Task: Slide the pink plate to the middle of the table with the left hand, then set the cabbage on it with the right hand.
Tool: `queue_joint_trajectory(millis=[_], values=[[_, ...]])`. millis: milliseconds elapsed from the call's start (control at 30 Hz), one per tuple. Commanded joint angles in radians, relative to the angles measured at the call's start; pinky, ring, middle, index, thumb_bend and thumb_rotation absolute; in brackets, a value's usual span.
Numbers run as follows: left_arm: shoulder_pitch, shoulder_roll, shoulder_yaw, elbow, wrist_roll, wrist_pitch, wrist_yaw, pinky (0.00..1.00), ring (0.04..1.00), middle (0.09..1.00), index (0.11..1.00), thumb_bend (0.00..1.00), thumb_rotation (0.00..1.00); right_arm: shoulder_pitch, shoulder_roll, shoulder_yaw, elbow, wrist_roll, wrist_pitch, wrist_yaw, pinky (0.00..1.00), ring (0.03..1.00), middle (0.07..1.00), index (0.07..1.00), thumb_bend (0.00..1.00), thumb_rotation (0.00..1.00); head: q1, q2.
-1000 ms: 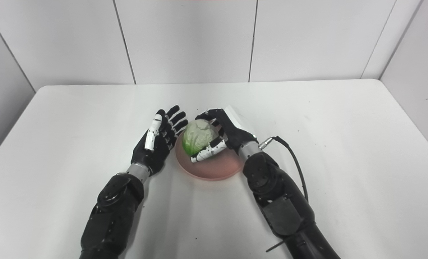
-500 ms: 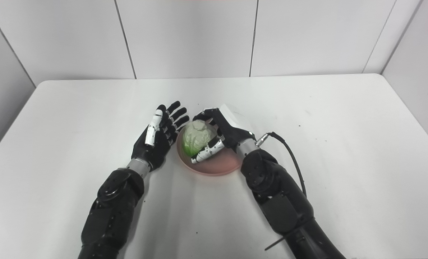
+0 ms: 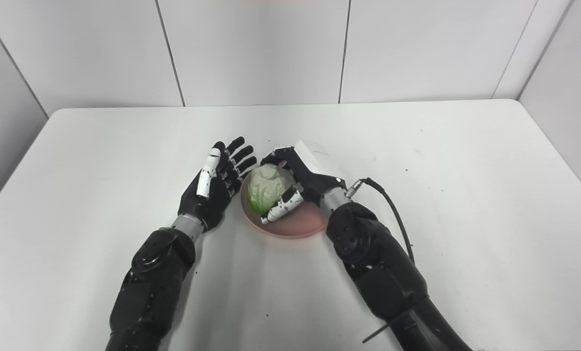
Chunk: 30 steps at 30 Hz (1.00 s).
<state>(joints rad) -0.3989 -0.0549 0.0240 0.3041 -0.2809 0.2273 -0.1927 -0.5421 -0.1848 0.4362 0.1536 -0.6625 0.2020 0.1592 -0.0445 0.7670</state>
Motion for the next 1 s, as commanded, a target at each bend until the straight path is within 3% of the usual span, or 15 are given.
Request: queue_joint_trajectory(millis=[0,100,300,433,533,733,967], values=[[0.008,0.004,-0.006,0.002,0.011,0.035,0.008,0.9,0.927,0.928,0.917,0.45,1.0,-0.033,-0.018,0.011,-0.032,-0.037,0.056,0.055,0.53,0.737,0.819,0.866,0.87,0.25,0.003,0.002],[0.008,0.003,-0.006,0.005,0.011,0.034,0.008,0.91,0.929,0.931,0.924,0.45,1.0,-0.03,-0.023,0.012,-0.058,-0.055,0.073,0.086,0.56,0.816,0.901,0.935,0.93,0.33,0.002,0.002],[0.009,0.005,-0.007,0.003,0.013,0.034,0.008,0.92,0.929,0.935,0.928,0.45,1.0,-0.031,-0.029,0.008,-0.069,-0.071,0.066,0.102,0.63,0.872,0.969,0.996,1.0,0.42,0.002,0.002],[0.011,0.002,-0.002,-0.003,0.006,0.043,0.01,0.91,0.929,0.934,0.922,0.45,1.0,-0.035,-0.038,0.004,-0.08,-0.058,0.056,0.125,0.84,0.957,1.0,1.0,1.0,0.46,0.0,0.003],[0.01,0.001,0.002,-0.001,0.003,0.045,0.012,0.91,0.929,0.932,0.919,0.44,1.0,-0.034,-0.046,0.0,-0.092,-0.048,0.045,0.137,0.9,0.991,1.0,1.0,1.0,0.47,-0.001,0.001],[0.007,0.006,-0.003,0.002,0.015,0.041,0.014,0.91,0.928,0.926,0.911,0.45,1.0,-0.029,-0.064,-0.013,-0.132,-0.036,0.03,0.141,0.92,1.0,1.0,1.0,1.0,0.5,-0.008,-0.002],[0.013,0.01,0.007,-0.015,-0.002,0.051,0.005,0.92,0.933,0.929,0.926,0.45,1.0,0.004,-0.089,-0.055,-0.273,-0.012,0.04,0.15,0.94,1.0,1.0,1.0,1.0,0.52,-0.014,-0.006]])
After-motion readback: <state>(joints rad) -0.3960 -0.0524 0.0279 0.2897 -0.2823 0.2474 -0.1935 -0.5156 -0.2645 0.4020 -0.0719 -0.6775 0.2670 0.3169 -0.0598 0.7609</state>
